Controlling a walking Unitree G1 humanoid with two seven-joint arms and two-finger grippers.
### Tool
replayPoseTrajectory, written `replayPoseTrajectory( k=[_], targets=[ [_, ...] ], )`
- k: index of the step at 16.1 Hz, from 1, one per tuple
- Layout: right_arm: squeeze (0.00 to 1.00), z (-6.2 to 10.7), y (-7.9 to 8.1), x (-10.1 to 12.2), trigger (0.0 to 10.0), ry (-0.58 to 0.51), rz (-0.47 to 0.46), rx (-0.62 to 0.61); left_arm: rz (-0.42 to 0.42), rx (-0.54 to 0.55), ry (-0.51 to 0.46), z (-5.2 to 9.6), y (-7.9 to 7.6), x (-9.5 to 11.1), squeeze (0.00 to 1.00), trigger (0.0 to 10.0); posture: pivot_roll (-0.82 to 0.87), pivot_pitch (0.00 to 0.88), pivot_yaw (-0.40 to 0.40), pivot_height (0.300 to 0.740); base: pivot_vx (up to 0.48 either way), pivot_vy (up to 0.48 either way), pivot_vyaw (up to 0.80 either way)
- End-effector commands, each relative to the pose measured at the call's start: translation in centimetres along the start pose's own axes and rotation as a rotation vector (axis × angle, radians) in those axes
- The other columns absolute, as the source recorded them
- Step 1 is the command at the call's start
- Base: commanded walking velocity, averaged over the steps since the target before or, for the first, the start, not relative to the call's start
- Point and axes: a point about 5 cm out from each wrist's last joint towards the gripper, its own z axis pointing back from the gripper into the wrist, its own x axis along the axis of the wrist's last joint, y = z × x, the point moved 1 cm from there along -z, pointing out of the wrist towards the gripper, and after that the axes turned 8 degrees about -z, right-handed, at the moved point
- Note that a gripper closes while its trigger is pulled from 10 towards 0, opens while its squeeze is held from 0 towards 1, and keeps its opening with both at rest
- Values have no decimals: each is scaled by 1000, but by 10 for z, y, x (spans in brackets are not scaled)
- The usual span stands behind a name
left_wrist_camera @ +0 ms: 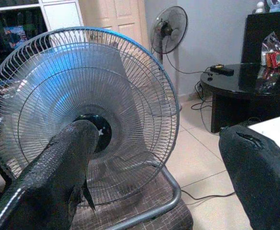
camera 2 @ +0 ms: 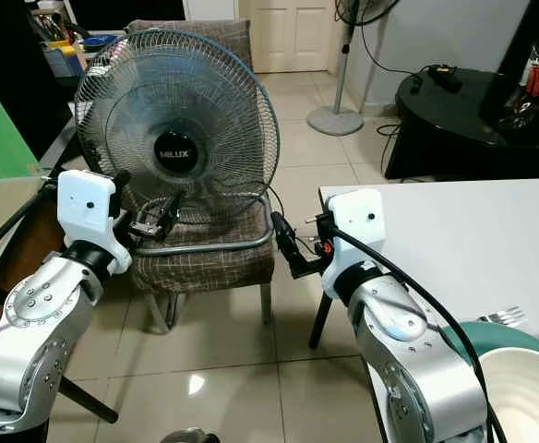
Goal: Setting the table
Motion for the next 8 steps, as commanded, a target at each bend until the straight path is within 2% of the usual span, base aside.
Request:
replayPoseTrajectory(
  k=[1, 8],
  targets=[
    [0, 0, -3, -2, 10000, 5, -19, -2, -7, 18, 16, 1, 6, -2, 0, 10000, 86, 0, 37, 740, 0, 285, 0],
    [0, 0, -6, -6, 10000, 5, -13, -35, -8, -2, 17, -1, 4, -1, 0, 10000, 82, 0, 49, 740, 0, 334, 0]
  ],
)
